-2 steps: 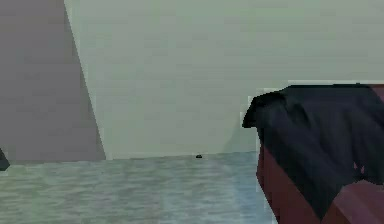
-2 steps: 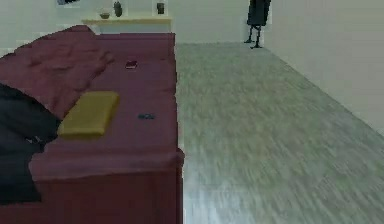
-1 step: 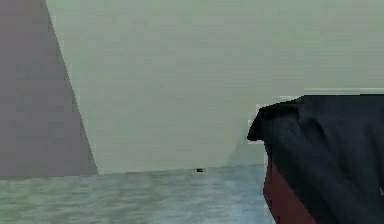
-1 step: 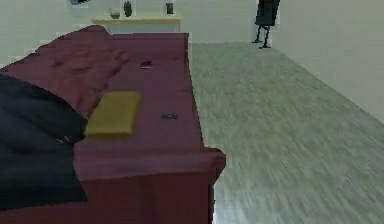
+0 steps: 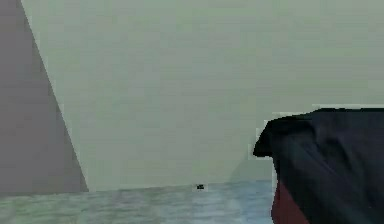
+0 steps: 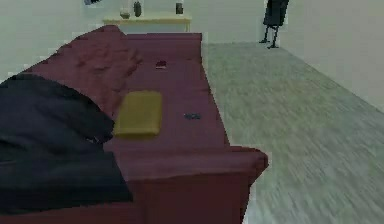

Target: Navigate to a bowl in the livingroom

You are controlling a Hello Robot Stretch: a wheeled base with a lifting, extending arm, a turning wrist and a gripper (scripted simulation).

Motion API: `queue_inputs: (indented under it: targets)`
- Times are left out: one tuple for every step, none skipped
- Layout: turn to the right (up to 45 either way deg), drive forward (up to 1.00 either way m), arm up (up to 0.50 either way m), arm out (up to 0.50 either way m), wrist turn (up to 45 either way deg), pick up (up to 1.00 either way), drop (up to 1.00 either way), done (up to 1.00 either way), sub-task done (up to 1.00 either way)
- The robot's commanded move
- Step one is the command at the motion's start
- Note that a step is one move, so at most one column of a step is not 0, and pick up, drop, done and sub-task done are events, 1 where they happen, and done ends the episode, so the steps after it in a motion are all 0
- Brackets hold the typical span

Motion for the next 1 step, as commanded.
queue_inputs:
  targets:
    - [45.0, 0.0, 0.0, 0.0, 0.0, 0.0, 0.0, 0.0, 0.0]
